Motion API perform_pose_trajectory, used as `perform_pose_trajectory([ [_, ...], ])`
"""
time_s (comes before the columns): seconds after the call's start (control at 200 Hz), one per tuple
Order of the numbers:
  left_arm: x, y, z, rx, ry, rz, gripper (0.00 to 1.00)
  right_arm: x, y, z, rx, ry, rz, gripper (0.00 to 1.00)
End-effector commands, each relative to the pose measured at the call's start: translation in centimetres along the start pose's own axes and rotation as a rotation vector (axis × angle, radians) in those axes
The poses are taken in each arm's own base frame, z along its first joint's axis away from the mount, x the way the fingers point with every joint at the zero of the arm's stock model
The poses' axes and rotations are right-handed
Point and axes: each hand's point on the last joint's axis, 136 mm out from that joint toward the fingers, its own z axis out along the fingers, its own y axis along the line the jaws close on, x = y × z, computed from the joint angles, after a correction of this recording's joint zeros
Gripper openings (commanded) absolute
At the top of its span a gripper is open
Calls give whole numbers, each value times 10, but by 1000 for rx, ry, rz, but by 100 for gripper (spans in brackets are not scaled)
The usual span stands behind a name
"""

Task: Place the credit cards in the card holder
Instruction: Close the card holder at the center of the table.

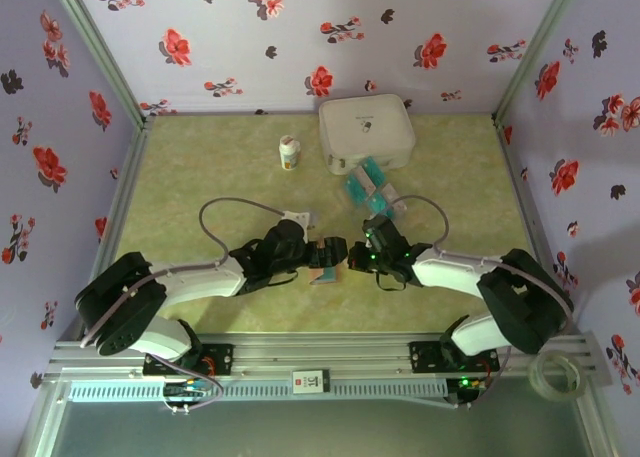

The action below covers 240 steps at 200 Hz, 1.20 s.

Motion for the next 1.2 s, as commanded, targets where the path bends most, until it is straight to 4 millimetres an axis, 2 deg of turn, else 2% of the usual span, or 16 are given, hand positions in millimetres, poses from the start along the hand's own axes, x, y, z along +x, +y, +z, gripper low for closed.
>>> perform_pose_trajectory([
  [0.0,-1,4,2,-5,-30,-13,100,-5,4,4,-18,-15,-8,0],
  [0.32,18,41,14,-97,-19,-64,100,-1,-5,5,-11,-17,13,0],
  [0.54,28,57,20,-140,-7,-98,100,-2,-4,2,-18,-23,14,8],
  [0.685,17,51,15,-149,-26,-74,100,-3,-2,-1,-16,-24,7,12],
  [0.85,-3,47,4,-187,-35,-45,100,-8,4,-10,-15,-29,-18,26],
  [1.0,-21,51,-7,-215,-54,-45,100,-18,14,-27,-13,-53,-53,35],
  [1.195,-34,53,-15,-228,-70,-46,100,-32,30,-56,-23,-95,-98,39],
])
